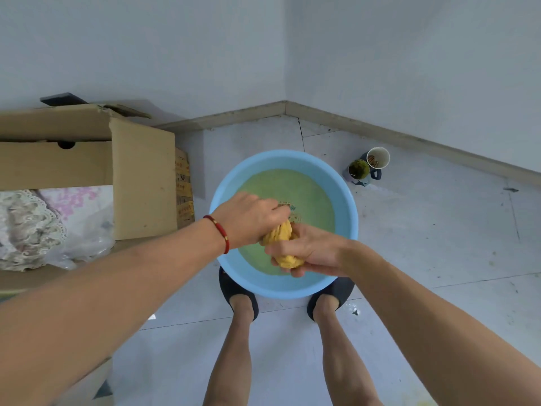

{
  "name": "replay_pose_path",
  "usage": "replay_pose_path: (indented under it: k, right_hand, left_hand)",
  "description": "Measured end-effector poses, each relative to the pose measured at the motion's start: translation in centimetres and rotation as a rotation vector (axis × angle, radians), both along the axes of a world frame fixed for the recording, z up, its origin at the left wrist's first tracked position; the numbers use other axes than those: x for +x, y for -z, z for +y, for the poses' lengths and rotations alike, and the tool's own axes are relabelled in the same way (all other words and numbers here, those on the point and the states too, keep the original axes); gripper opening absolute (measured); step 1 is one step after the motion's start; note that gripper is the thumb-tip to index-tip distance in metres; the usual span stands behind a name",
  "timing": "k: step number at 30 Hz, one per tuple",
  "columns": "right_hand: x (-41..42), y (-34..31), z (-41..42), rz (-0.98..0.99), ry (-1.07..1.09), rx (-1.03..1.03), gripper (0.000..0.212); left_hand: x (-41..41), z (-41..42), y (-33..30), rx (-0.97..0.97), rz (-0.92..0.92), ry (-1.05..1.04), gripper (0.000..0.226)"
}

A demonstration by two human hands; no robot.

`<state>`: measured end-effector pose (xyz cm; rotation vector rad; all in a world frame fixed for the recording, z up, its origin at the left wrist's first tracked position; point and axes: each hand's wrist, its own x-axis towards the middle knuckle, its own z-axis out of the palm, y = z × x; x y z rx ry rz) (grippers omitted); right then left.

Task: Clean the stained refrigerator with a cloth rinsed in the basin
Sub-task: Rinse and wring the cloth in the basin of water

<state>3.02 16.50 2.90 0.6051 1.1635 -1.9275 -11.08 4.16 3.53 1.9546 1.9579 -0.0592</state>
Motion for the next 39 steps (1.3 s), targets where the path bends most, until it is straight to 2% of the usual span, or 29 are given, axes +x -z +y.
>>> replay_pose_path:
  k: [2,5,8,11,13,15,17,19,20,21,22,24,25,26,27,29,31,32,33,36,38,39]
  right_hand:
    - [-0.9,0.3,-0.3,0.12,-0.215,0.428,0.022]
    - [-1.5,0.9,-0.9,0.294,-0.445,0.862,0.022]
    - [-0.8,2.9,-1.1,0.481,-0.549,1.095,0.033]
    - [0.4,4.8,-1.0,0.735,-0.576,1.325,0.04]
    - [0.9,4.9,-0.9,0.85,-0.526,1.381,0.047]
    - [0.8,4.2,-1.0,0.797,-0.509,1.235,0.056]
    - [0.8,3.1,-0.7,0.481,-0.386,0.954,0.071]
    - [1.2,2.1,0.0,0.134,0.042,0.613,0.063]
    - [1.5,1.5,0.4,-0.006,0.285,0.439,0.053]
    - [1.7,1.3,0.6,-0.116,0.436,0.277,0.05]
    - [2.2,1.2,0.7,-0.179,0.503,0.108,0.055]
    - [2.9,0.9,0.4,-0.182,0.493,-0.22,0.068]
    - [3.1,0.6,0.2,-0.163,0.459,-0.329,0.068]
    - [3.0,0.2,0.0,-0.142,0.398,-0.346,0.064]
    - [2.8,0.0,-0.1,-0.105,0.314,-0.258,0.054]
    - [1.7,-0.3,-0.5,0.002,0.114,0.175,0.028]
    - [0.9,0.2,-0.7,0.109,-0.098,0.668,0.022]
    - [0.6,0.4,-0.6,0.162,-0.189,0.835,0.023]
    - [0.6,0.8,-0.6,0.22,-0.262,0.953,0.023]
    - [1.0,1.7,-0.9,0.354,-0.412,1.181,0.032]
    - [1.3,1.7,-1.3,0.468,-0.405,1.318,0.036]
    - [1.4,1.7,-1.3,0.531,-0.384,1.338,0.039]
  left_hand:
    - [0.4,1.1,0.1,-0.295,0.096,-0.038,0.009]
    - [1.4,1.9,1.2,-0.537,-0.005,-0.315,0.018]
    - [2.1,1.9,2.9,-0.776,-0.381,-0.607,0.018]
    - [1.2,1.2,3.0,-1.001,-0.95,-0.866,0.015]
    - [0.5,0.6,2.6,-1.104,-1.159,-0.931,0.027]
    - [0.4,0.6,2.1,-1.097,-1.057,-0.86,0.03]
    - [0.7,0.9,1.9,-0.923,-0.78,-0.689,0.025]
    - [0.9,0.6,1.9,-0.626,-0.575,-0.559,0.019]
    - [1.0,0.5,1.8,-0.452,-0.534,-0.51,0.017]
    - [1.1,0.2,1.7,-0.284,-0.519,-0.457,0.016]
    - [1.4,0.0,1.4,-0.135,-0.509,-0.393,0.017]
    - [1.7,-0.2,1.5,0.083,-0.423,-0.277,0.027]
    - [1.6,-0.2,1.5,0.136,-0.37,-0.244,0.036]
    - [1.3,-0.3,1.8,0.15,-0.318,-0.234,0.043]
    - [0.9,-0.3,2.0,0.135,-0.269,-0.229,0.044]
    - [0.4,-0.2,2.3,-0.012,-0.165,-0.25,0.033]
    - [0.8,0.7,2.0,-0.257,-0.116,-0.33,0.015]
    - [1.2,1.3,2.0,-0.372,-0.13,-0.367,0.009]
    - [1.6,2.0,1.9,-0.489,-0.193,-0.416,0.009]
    - [1.6,3.6,1.3,-0.891,-0.661,-0.68,0.016]
    - [1.4,4.0,0.7,-1.04,-0.899,-0.797,0.016]
    - [1.3,4.1,0.7,-1.054,-0.937,-0.81,0.017]
